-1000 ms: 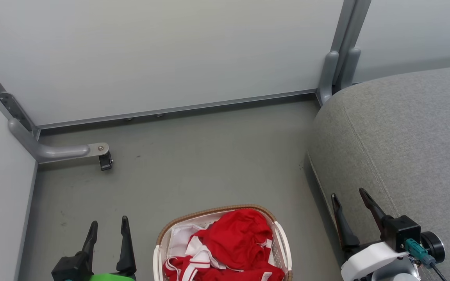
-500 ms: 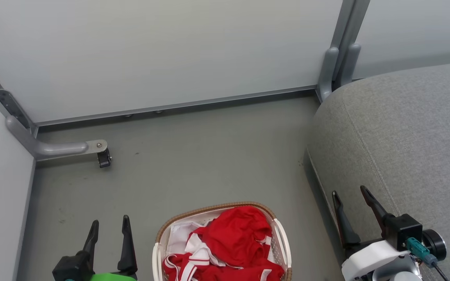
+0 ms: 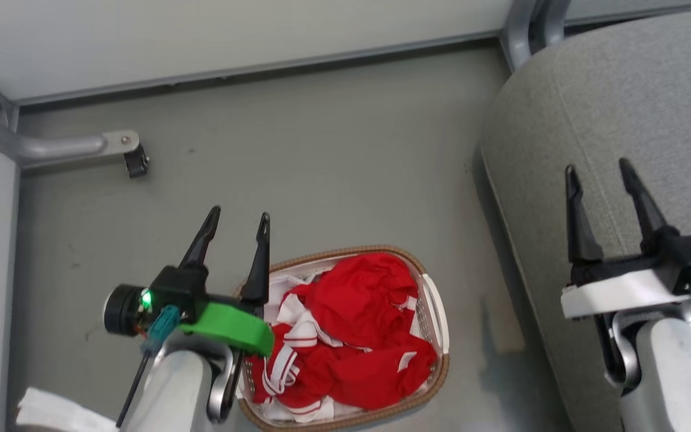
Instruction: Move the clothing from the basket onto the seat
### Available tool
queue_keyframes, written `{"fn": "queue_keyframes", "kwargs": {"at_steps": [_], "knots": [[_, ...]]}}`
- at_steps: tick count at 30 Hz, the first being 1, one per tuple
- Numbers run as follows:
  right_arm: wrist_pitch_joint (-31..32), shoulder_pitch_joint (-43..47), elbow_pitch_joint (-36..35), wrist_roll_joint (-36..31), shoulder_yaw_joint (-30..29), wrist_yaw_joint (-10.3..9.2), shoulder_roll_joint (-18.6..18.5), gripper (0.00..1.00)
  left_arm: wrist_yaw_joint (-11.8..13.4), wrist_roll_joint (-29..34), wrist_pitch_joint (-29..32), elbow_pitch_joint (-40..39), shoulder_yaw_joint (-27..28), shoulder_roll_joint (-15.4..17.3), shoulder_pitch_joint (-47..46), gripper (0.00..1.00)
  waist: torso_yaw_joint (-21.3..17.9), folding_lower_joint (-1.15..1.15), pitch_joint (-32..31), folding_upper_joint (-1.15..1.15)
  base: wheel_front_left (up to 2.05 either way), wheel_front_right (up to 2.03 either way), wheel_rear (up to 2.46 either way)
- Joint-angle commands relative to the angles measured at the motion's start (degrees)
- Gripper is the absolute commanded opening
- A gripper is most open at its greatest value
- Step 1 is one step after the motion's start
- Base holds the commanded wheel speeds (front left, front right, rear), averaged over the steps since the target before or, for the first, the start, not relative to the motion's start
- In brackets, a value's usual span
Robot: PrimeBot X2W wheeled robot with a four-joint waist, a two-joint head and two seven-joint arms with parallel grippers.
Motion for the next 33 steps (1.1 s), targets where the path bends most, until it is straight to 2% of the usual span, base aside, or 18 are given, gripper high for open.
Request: {"fn": "queue_keyframes", "kwargs": {"at_steps": [1, 7, 21, 25, 33], "knots": [[-0.12, -2.4, -1.16, 0.24, -1.05, -0.04, -0.3, 1.0, -0.49, 0.91, 0.03, 1.6, -0.86, 0.31, -3.53, 1.0, -0.88, 0.0, 11.81, 0.0, 0.0, 0.0, 0.0], [-0.12, -7.81, -4.72, 0.98, -3.85, -0.05, -0.28, 1.0, -1.8, 3.46, 0.02, 13.19, -6.42, 0.31, -13.66, 1.0, -2.38, 0.0, 21.21, 0.0, 0.0, 0.0, 0.0], [-0.12, -12.59, -8.89, 2.43, -4.18, -0.05, -0.27, 1.0, -2.34, 1.19, 0.03, 35.65, -18.64, 0.33, -27.55, 1.0, -5.81, 0.0, 32.52, 0.0, 0.0, 0.0, 0.0], [-0.12, -13.58, -9.42, 3.0, -3.98, -0.05, -0.26, 1.0, -2.35, 0.94, 0.03, 38.67, -19.92, 0.37, -30.71, 1.0, -6.4, 0.0, 34.88, 0.0, 0.0, 0.0, 0.0], [-0.12, -15.19, -10.43, 4.38, -3.08, -0.05, -0.26, 1.0, -0.82, 1.02, 0.04, 43.1, -18.6, 1.42, -35.91, 1.0, -8.0, 0.0, 38.9, 0.0, 0.0, 0.0, 0.0]]}}
